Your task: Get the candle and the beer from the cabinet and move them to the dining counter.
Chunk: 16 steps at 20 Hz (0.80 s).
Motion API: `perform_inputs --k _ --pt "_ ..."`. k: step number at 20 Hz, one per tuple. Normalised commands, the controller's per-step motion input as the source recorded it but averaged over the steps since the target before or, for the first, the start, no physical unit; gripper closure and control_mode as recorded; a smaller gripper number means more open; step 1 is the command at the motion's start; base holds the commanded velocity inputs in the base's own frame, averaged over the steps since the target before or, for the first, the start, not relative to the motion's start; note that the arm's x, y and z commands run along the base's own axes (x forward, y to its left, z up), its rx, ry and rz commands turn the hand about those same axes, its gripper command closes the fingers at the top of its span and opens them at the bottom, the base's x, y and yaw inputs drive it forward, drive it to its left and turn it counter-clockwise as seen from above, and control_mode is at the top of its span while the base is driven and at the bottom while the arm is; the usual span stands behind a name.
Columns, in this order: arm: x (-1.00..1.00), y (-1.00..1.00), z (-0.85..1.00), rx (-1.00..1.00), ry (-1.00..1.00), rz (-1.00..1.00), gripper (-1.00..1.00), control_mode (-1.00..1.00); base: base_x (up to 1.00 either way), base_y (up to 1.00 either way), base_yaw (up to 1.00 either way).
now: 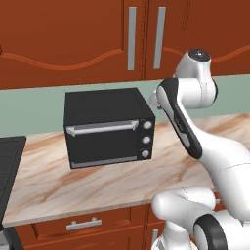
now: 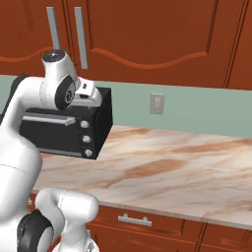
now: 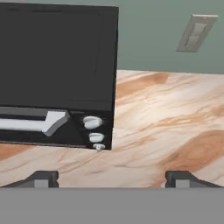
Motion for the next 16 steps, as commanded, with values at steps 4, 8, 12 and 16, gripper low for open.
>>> perform_inputs --k 4,8,12,16 --pt "-0.13 0.0 0.25 0.0 -0.42 0.0 -1.0 -1.0 0.0 0.0 0.0" --pt "-0.02 0.0 0.29 0.0 -0.4 0.0 -1.0 -1.0 0.0 0.0 0.0" --pt "0.0 0.0 0.38 0.0 -0.37 0.0 -1.0 -1.0 0.0 0.0 0.0" --pt "0.0 0.0 0.41 0.0 -0.37 0.0 -1.0 -1.0 0.0 0.0 0.0"
